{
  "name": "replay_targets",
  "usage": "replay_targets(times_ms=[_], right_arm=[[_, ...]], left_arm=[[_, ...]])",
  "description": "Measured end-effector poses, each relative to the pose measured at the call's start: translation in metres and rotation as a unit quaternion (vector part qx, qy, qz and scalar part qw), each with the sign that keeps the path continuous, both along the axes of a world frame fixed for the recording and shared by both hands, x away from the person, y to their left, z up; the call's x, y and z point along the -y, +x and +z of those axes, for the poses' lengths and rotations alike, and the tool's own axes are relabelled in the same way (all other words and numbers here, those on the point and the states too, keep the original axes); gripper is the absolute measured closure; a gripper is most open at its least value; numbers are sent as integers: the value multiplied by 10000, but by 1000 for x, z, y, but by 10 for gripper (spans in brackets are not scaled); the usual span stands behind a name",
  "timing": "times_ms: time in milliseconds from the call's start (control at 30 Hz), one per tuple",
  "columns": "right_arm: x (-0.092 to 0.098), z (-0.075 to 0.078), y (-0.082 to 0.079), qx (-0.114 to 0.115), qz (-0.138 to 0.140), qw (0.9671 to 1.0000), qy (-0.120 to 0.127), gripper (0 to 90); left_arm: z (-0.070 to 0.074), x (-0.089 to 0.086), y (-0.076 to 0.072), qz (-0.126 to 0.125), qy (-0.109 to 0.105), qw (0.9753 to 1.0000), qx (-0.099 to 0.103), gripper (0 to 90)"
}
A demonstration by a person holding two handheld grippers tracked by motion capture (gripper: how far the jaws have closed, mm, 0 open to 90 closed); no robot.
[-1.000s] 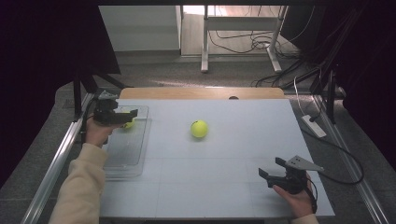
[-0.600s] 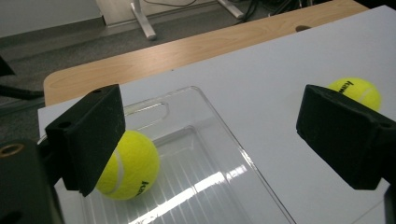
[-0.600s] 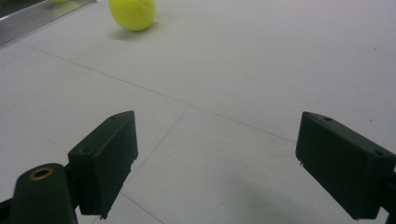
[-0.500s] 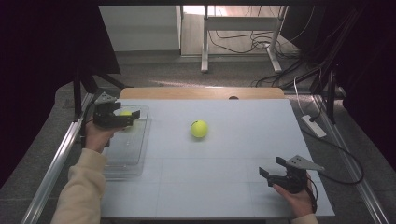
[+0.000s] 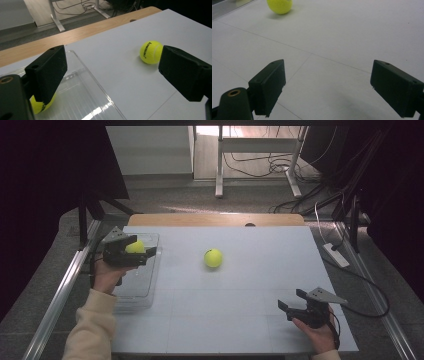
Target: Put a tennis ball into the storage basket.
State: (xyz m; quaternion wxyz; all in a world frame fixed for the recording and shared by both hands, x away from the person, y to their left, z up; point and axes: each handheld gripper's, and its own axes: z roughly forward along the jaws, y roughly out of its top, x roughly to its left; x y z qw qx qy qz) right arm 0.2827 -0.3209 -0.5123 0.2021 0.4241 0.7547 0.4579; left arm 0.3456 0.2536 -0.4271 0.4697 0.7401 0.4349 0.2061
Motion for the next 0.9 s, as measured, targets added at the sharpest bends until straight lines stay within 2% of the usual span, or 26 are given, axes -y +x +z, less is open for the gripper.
replay_targets(times_ms=[167,233,367,567,667,767,900], right_arm=[[0,-2,2,-15,60,10000,-16,132],[0,-2,3,-17,66,10000,-40,133],[-2,-2,3,-27,119,9999,-36,133],[-5,-2,3,-27,139,9999,-50,133],[-6,-2,3,-19,164,9998,-93,133],[-5,-2,2,-14,161,9998,-89,133],[-4,-2,2,-3,156,9998,-84,133]], left_arm=[[-4,5,-3,-12,92,10000,3,87],[-7,7,-5,-47,11,10000,14,89],[-10,12,-8,-135,25,9999,-8,89],[-13,17,-11,-239,-87,9997,8,89],[-13,24,-11,-263,76,9996,22,89],[-12,28,-12,-323,23,9995,33,90],[-12,34,-12,-397,55,9992,27,89]])
